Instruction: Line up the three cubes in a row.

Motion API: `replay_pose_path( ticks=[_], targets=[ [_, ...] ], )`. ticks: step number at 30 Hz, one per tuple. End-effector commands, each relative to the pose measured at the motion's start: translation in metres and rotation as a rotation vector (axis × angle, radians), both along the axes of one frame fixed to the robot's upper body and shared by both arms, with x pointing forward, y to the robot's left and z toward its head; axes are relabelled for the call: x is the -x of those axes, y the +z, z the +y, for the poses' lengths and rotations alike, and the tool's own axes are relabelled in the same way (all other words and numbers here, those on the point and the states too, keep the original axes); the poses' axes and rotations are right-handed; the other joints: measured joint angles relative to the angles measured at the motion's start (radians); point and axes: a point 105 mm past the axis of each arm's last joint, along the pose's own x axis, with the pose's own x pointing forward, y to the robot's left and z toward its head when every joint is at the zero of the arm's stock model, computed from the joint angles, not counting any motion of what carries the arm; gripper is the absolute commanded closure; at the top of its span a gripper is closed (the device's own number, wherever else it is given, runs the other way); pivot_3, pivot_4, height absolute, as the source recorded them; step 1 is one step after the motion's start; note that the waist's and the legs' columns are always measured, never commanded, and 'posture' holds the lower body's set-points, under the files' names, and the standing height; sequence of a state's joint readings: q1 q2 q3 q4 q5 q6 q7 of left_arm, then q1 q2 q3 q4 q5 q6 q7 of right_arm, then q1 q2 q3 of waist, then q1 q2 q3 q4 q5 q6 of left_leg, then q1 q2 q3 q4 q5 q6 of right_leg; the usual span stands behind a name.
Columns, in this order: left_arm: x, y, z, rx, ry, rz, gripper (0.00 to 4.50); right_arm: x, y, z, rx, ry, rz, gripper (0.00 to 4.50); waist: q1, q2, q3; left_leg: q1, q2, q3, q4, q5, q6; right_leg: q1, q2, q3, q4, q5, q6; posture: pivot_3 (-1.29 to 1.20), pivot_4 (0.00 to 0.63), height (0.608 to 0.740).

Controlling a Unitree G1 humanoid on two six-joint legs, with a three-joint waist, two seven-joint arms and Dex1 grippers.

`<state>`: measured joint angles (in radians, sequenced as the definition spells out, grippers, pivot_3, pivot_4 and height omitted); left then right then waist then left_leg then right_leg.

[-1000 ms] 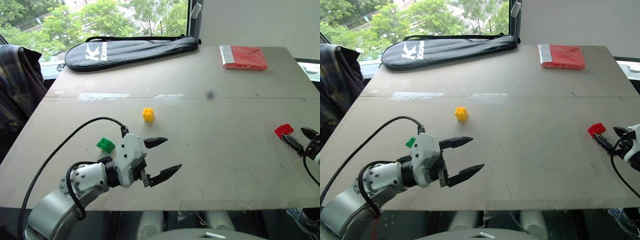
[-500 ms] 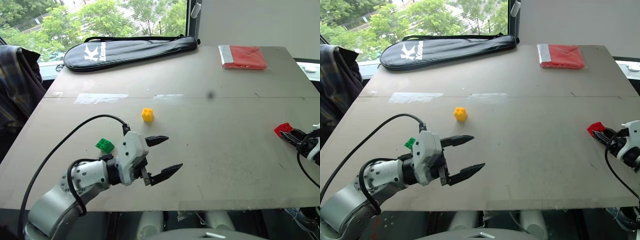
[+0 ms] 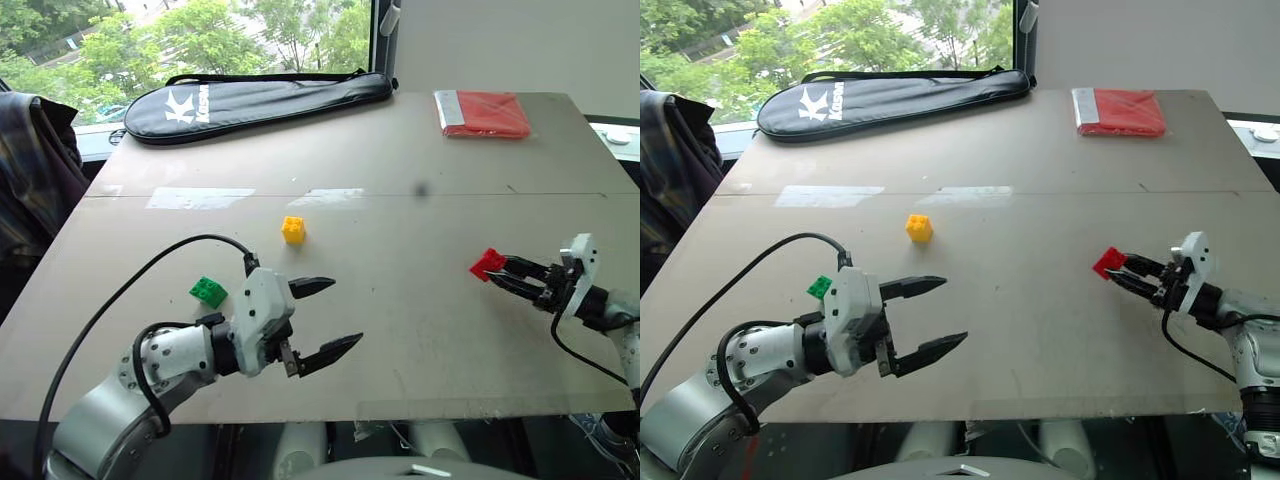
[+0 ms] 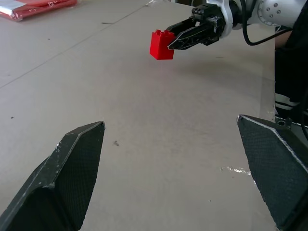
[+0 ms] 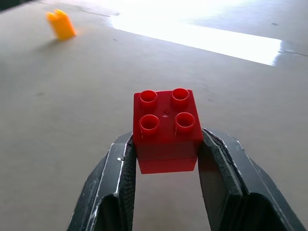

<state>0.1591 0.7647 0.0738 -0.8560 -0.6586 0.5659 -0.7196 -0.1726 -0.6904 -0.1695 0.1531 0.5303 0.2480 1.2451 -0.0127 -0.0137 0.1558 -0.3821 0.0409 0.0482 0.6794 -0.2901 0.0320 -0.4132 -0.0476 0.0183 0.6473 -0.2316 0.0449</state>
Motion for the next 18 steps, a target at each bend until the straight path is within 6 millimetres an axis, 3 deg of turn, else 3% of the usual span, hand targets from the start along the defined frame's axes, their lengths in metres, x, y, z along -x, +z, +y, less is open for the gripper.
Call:
replay_pose_path(
  ticks=[1,6,13,18],
  targets=[
    [0.002,0.004,0.006,-0.026,-0.026,-0.035,0.00,0.006,0.004,0.020,0.072,0.240,-0.051,2.73,0.001,0.000,0.000,0.000,0.000,0.000,0.000,0.000,0.000,0.000,0.000,0.000,0.000,0.000,0.000,0.00,0.150,0.708],
    [0.002,0.001,0.017,-0.075,-0.042,-0.041,0.00,-0.004,-0.005,0.033,0.170,0.451,-0.139,2.73,0.001,0.000,0.002,0.000,0.000,0.001,0.000,0.000,0.000,0.000,0.000,-0.001,0.000,0.000,0.000,0.00,0.150,0.708],
    [0.003,0.003,0.023,-0.051,-0.120,-0.037,0.00,-0.014,-0.019,0.027,0.256,0.504,-0.110,2.73,0.004,0.001,0.003,-0.002,0.000,0.001,0.001,0.000,0.000,0.000,-0.001,-0.003,0.000,0.000,-0.001,0.00,0.150,0.708],
    [0.006,0.005,0.022,-0.007,-0.183,-0.008,0.00,-0.018,-0.015,0.030,0.252,0.518,-0.150,2.73,0.001,0.001,0.004,-0.001,0.000,0.001,0.002,0.000,0.000,0.000,-0.001,-0.002,0.000,0.000,0.000,0.00,0.150,0.708]
  ],
)
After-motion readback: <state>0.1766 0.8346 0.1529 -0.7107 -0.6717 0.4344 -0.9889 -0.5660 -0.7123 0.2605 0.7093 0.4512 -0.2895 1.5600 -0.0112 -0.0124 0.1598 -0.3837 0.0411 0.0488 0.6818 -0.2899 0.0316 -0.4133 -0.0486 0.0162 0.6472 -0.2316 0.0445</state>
